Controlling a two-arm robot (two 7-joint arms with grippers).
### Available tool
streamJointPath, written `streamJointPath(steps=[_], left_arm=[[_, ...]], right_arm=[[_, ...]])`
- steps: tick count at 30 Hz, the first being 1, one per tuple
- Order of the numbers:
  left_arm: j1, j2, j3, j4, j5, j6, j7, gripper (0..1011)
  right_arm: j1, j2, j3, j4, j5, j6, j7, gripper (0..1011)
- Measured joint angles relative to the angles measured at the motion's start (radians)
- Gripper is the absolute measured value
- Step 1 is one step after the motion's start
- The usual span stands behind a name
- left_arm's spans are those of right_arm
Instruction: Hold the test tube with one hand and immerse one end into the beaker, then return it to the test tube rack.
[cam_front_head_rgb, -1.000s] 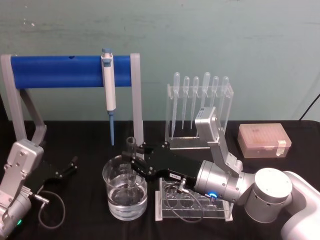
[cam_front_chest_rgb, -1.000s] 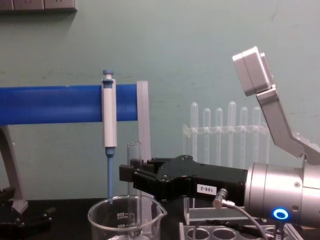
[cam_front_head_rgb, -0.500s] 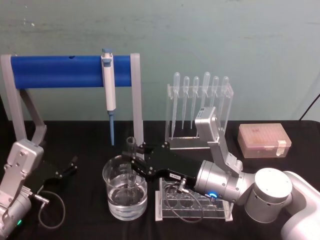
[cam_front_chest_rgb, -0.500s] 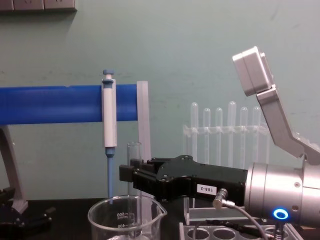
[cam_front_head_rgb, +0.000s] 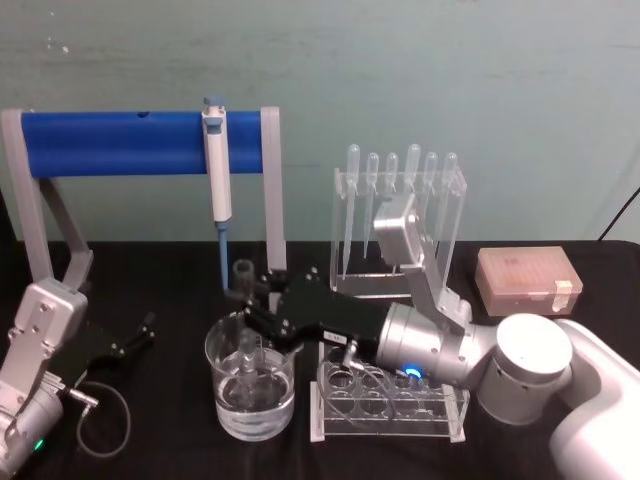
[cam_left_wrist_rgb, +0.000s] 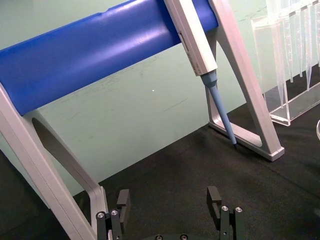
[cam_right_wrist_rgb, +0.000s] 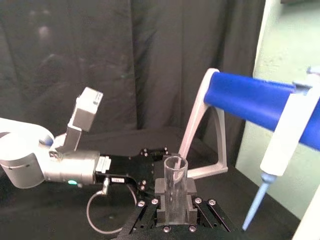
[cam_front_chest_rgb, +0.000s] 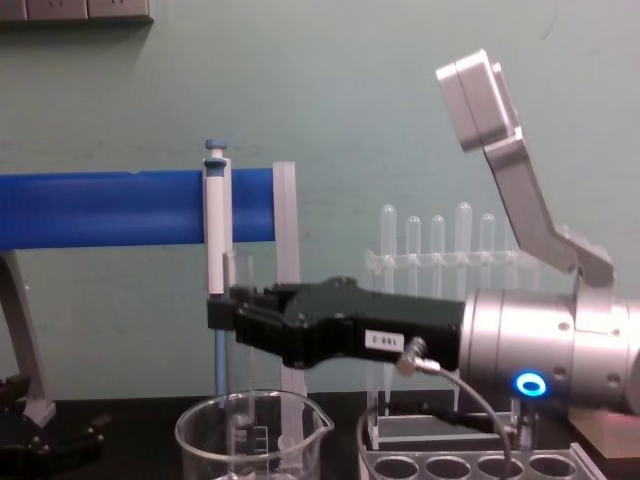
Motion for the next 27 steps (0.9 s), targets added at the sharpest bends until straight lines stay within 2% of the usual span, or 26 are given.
streamJointPath(steps=[6,14,27], left_arm=[[0.0,0.0,0.0,0.0,0.0,0.0,0.0,1000],[0.0,0.0,0.0,0.0,0.0,0.0,0.0,1000],[0.0,0.0,0.0,0.0,0.0,0.0,0.0,1000]], right_arm=[[0.019,0.009,-0.002,-0.04,0.0,0.026,0.001,225],[0.023,0.049,0.004,-0.122,0.007,0.063,-0.005,225],[-0.006,0.128,0.048,-0.246,0.082,0.113,-0.024,225]])
